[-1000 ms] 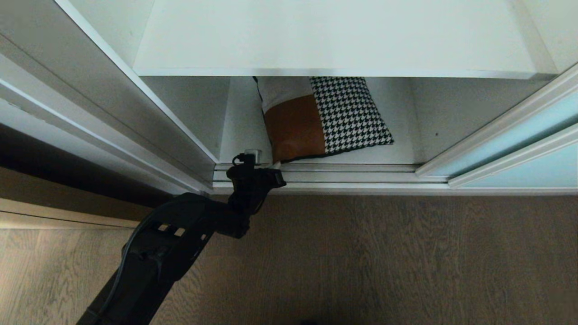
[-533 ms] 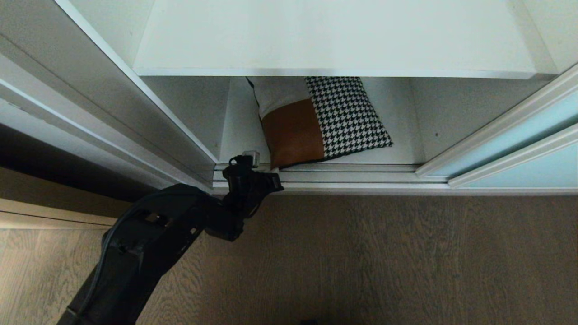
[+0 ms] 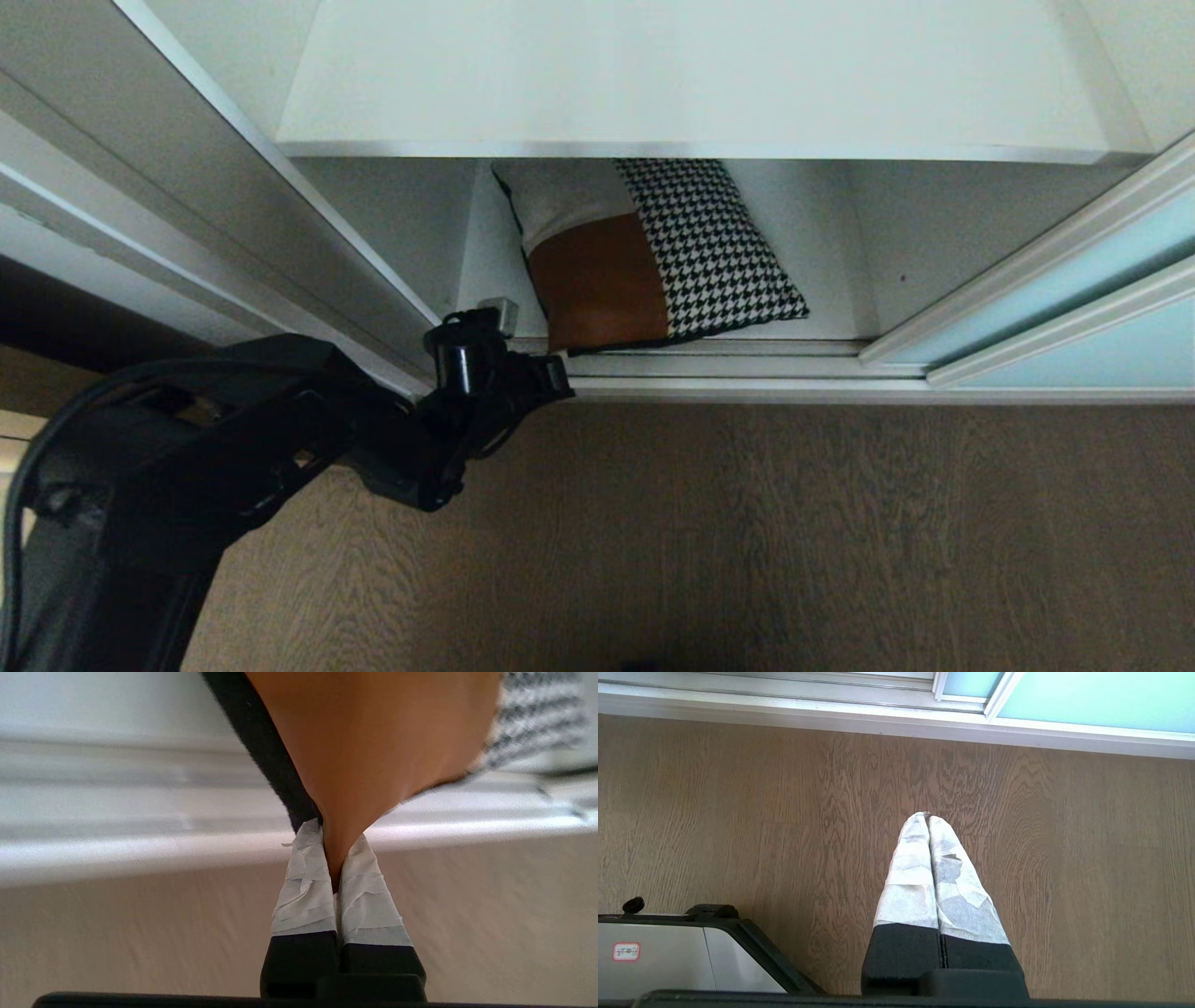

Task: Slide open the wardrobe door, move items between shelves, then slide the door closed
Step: Place the pillow on the higher shelf

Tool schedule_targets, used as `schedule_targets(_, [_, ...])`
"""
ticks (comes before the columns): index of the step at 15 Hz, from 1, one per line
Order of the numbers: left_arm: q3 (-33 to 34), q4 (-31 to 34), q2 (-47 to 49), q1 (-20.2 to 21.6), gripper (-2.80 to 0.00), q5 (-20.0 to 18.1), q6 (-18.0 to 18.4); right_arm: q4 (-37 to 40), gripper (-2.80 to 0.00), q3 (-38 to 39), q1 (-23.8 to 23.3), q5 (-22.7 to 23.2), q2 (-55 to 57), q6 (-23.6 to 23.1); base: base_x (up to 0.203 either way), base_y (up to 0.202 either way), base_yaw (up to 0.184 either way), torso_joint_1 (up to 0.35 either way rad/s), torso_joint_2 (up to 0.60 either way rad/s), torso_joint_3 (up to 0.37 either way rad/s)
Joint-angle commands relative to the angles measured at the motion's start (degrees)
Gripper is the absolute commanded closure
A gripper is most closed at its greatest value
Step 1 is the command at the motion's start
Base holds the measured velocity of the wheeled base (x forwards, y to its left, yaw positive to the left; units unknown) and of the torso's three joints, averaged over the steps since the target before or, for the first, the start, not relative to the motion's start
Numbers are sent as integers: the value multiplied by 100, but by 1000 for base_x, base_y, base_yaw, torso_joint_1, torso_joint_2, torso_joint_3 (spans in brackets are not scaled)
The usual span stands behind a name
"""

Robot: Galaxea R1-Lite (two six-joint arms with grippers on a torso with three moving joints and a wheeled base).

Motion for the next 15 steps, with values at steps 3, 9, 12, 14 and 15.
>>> schedule_targets(3, [654, 1136, -938, -331, 0, 52, -768, -1, 0, 0, 0, 1, 7, -4, 0, 0, 0, 0, 0, 0])
schedule_targets(9, [993, 1156, -965, -218, 0, 865, -821, -1, 0, 0, 0, 1, 7, -4, 0, 0, 0, 0, 0, 0])
schedule_targets(12, [955, 1126, -732, -66, 0, 1081, -833, -1, 0, 0, 0, 1, 7, -4, 0, 0, 0, 0, 0, 0])
schedule_targets(14, [1068, 1137, -639, 6, 0, 1144, -865, -1, 0, 8, 0, 1, 7, -4, 0, 0, 0, 0, 0, 0])
schedule_targets(15, [1051, 1185, -665, 16, 0, 1151, -896, -1, 0, 0, 0, 1, 7, -4, 0, 0, 0, 0, 0, 0])
